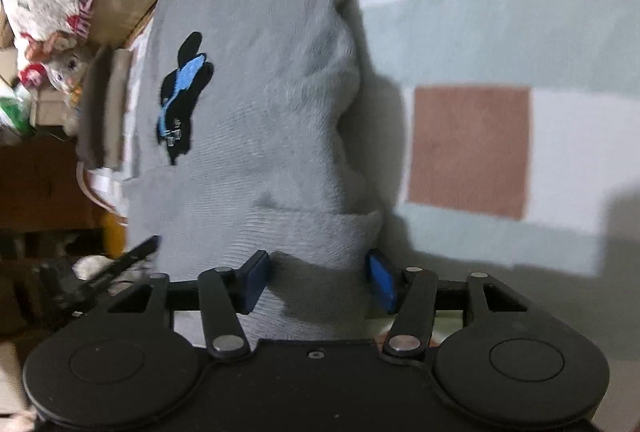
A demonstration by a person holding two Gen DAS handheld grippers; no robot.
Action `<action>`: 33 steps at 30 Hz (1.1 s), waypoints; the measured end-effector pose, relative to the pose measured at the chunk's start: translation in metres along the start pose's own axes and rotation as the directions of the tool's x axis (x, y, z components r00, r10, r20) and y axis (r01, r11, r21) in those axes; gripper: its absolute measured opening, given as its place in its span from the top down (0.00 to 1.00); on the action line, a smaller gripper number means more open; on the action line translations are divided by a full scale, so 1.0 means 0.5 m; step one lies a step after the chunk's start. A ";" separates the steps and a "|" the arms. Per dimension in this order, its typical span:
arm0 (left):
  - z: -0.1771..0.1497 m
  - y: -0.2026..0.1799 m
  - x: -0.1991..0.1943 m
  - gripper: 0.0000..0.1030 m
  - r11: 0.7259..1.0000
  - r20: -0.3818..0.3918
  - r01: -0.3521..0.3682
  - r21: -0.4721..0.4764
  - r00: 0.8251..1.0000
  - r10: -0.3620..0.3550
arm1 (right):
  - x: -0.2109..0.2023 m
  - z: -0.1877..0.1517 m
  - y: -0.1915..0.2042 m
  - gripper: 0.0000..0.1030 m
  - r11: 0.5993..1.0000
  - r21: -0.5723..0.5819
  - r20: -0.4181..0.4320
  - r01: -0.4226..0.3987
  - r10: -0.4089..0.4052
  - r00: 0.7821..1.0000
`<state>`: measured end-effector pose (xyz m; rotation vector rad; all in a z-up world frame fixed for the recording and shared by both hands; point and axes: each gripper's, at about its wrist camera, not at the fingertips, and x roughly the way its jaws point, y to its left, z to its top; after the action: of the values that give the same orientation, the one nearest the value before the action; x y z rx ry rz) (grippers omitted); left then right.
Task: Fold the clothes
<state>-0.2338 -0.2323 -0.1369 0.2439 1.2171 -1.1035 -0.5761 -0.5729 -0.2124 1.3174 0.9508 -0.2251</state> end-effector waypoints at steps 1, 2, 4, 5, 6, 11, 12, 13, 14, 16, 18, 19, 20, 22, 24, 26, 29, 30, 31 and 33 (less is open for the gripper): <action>0.002 0.004 -0.002 0.59 1.000 -0.001 -0.001 -0.008 1.000 0.001 | -0.003 0.002 0.018 0.86 0.999 -0.034 -0.016 -0.028 0.027 1.000; 0.004 0.008 -0.004 0.59 1.000 -0.002 -0.003 -0.017 1.000 0.003 | -0.015 0.002 0.051 0.87 0.992 -0.114 -0.010 -0.050 0.049 0.999; 0.009 0.019 -0.010 0.59 0.999 -0.004 -0.002 -0.037 1.000 0.002 | -0.063 -0.003 0.112 0.87 0.968 -0.224 0.010 -0.115 0.120 0.993; 0.013 0.027 -0.015 0.59 0.999 -0.005 0.002 -0.052 1.000 -0.002 | -0.084 -0.008 0.136 0.88 0.957 -0.263 0.011 -0.119 0.127 0.992; 0.016 0.035 -0.019 0.59 0.998 -0.007 0.006 -0.066 1.000 -0.006 | -0.094 -0.015 0.157 0.88 0.949 -0.308 0.002 -0.075 0.079 0.997; 0.030 0.051 -0.026 0.59 0.995 -0.026 0.029 -0.093 0.999 -0.032 | -0.065 -0.019 0.113 0.88 0.976 -0.199 -0.039 0.088 -0.098 0.994; 0.034 0.050 -0.030 0.59 0.996 -0.027 0.033 -0.080 0.999 -0.035 | -0.061 -0.021 0.104 0.88 0.977 -0.182 -0.033 0.112 -0.120 0.992; 0.038 0.051 -0.037 0.58 0.997 -0.023 0.033 -0.067 0.999 -0.035 | -0.058 -0.025 0.100 0.88 0.975 -0.177 -0.020 0.136 -0.141 0.990; 0.044 0.051 -0.047 0.58 0.998 -0.015 0.032 -0.053 0.999 -0.033 | -0.056 -0.028 0.095 0.85 0.972 -0.171 -0.007 0.159 -0.162 0.987; 0.057 0.056 -0.069 0.57 0.999 0.006 0.029 -0.030 1.000 -0.029 | -0.053 -0.032 0.102 0.76 0.957 -0.183 0.004 0.223 -0.226 0.974; 0.079 0.067 -0.095 0.55 0.999 0.032 0.036 -0.029 0.999 -0.035 | -0.063 -0.033 0.122 0.62 0.932 -0.195 0.040 0.305 -0.303 0.952; 0.092 0.074 -0.107 0.54 0.999 0.046 0.041 -0.033 0.998 -0.039 | -0.072 -0.028 0.138 0.60 0.921 -0.198 0.079 0.336 -0.327 0.942; 0.107 0.082 -0.119 0.53 0.998 0.063 0.044 -0.038 0.997 -0.041 | -0.086 -0.022 0.156 0.60 0.911 -0.197 0.125 0.363 -0.344 0.931; 0.142 0.098 -0.142 0.50 0.999 0.098 0.034 -0.028 0.995 -0.031 | -0.106 -0.010 0.197 0.59 0.915 -0.191 0.206 0.356 -0.317 0.926; 0.178 0.115 -0.155 0.47 1.000 0.124 -0.002 -0.017 0.992 0.004 | -0.128 -0.001 0.237 0.58 0.928 -0.190 0.279 0.319 -0.261 0.924; 0.210 0.132 -0.152 0.47 0.999 0.133 -0.039 -0.015 0.990 0.040 | -0.120 0.012 0.283 0.55 0.940 -0.201 0.330 0.275 -0.199 0.923; 0.255 0.161 -0.124 0.47 0.996 0.128 -0.088 -0.031 0.988 0.091 | -0.078 0.043 0.364 0.55 0.940 -0.222 0.416 0.258 -0.147 0.897; 0.266 0.171 -0.111 0.47 0.995 0.135 -0.099 -0.029 0.986 0.102 | -0.055 0.056 0.391 0.55 0.936 -0.229 0.449 0.267 -0.141 0.882; 0.276 0.179 -0.098 0.51 0.995 0.148 -0.100 -0.024 0.984 0.102 | -0.034 0.070 0.410 0.55 0.940 -0.221 0.486 0.259 -0.124 0.865; 0.289 0.190 -0.079 0.57 0.998 0.163 -0.066 0.004 0.985 0.065 | 0.005 0.102 0.429 0.55 0.961 -0.180 0.563 0.208 -0.073 0.823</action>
<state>-0.0671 -0.2618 -0.0839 0.1957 1.0517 -1.0514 -0.4151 -0.5549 -0.0628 0.8824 0.5526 -0.5627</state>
